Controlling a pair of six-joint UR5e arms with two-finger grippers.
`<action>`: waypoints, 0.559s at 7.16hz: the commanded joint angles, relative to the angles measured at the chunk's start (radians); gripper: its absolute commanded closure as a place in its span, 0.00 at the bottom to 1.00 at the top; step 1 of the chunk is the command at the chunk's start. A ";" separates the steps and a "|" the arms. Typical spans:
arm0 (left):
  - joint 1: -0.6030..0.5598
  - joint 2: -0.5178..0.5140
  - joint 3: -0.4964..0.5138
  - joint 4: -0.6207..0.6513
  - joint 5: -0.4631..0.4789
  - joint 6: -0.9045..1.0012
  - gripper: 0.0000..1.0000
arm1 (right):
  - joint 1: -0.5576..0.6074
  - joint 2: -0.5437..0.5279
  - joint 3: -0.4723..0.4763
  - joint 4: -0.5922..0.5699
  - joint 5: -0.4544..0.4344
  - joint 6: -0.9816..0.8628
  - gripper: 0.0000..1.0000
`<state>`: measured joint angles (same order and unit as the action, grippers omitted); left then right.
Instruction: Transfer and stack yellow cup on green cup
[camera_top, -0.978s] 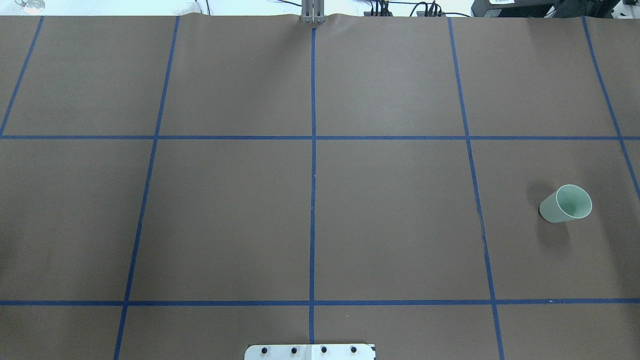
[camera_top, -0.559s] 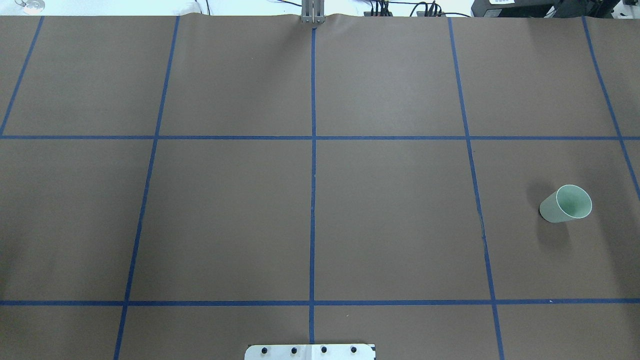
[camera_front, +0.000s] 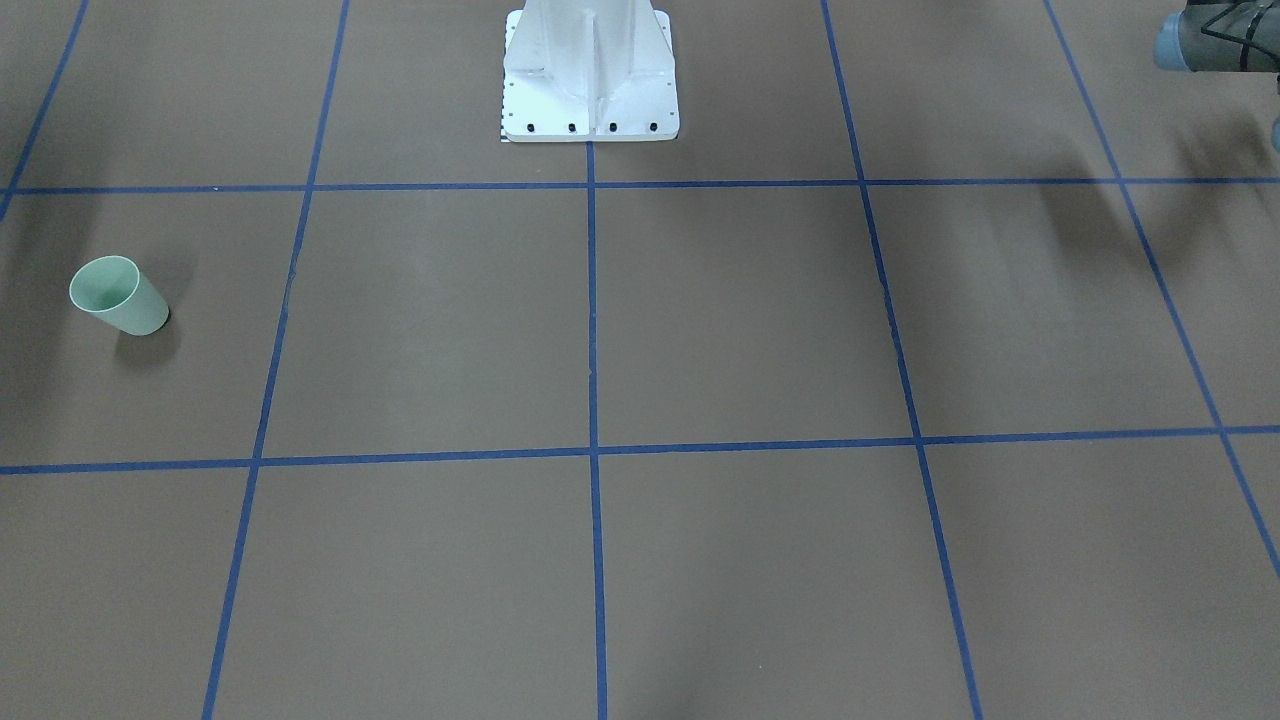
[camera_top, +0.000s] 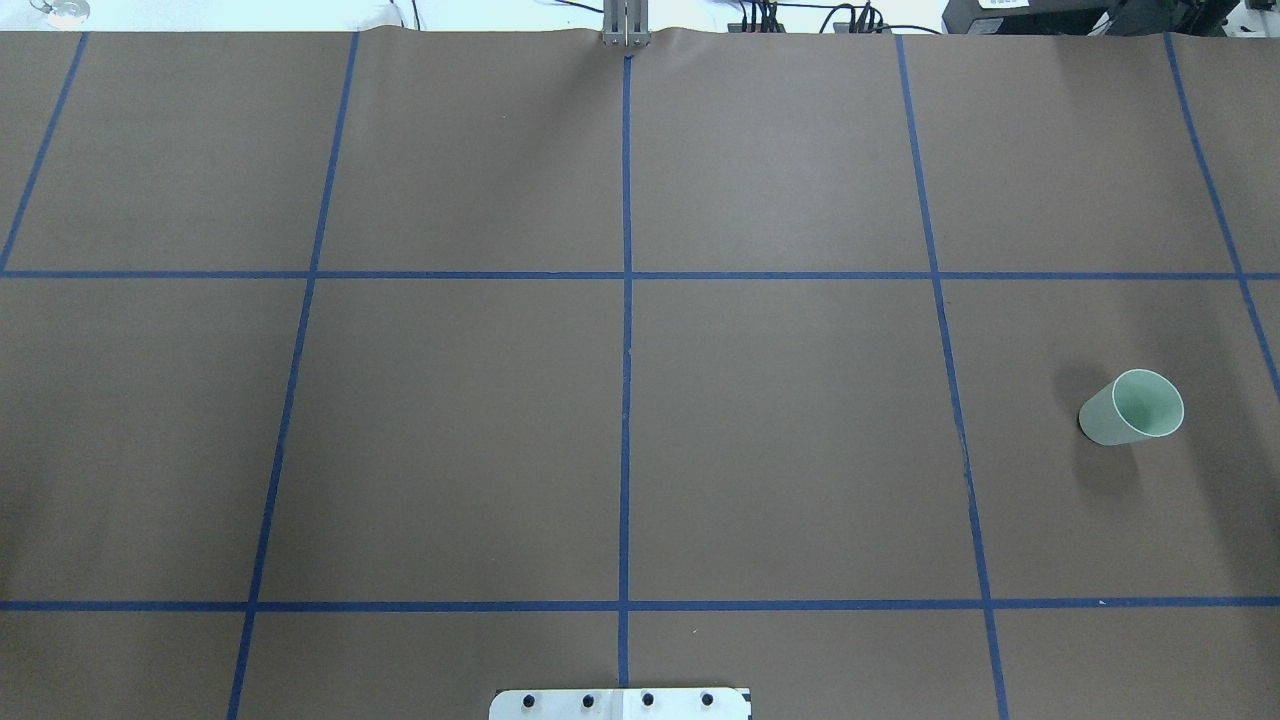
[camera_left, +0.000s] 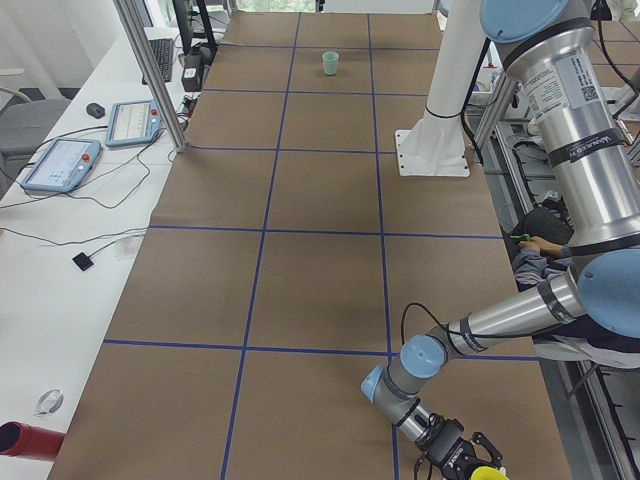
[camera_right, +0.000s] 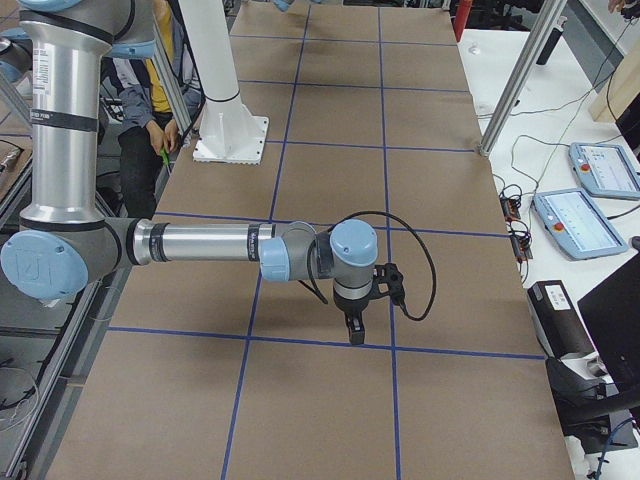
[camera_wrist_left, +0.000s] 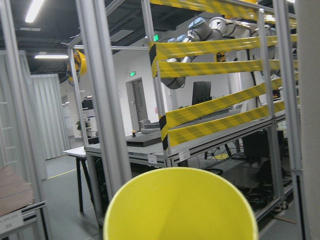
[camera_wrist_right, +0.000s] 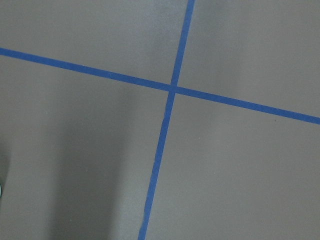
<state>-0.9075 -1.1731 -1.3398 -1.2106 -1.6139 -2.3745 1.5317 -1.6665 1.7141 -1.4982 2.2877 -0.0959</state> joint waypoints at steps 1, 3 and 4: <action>-0.008 0.004 0.004 -0.132 0.221 0.020 0.83 | -0.002 0.039 -0.001 0.003 -0.002 0.004 0.00; -0.030 0.019 0.005 -0.275 0.386 0.108 0.83 | -0.005 0.066 0.002 0.007 0.001 0.005 0.00; -0.106 0.026 0.007 -0.409 0.517 0.218 0.83 | -0.008 0.086 0.001 0.007 0.010 0.005 0.00</action>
<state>-0.9489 -1.1549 -1.3346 -1.4832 -1.2366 -2.2589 1.5260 -1.6016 1.7149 -1.4922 2.2890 -0.0915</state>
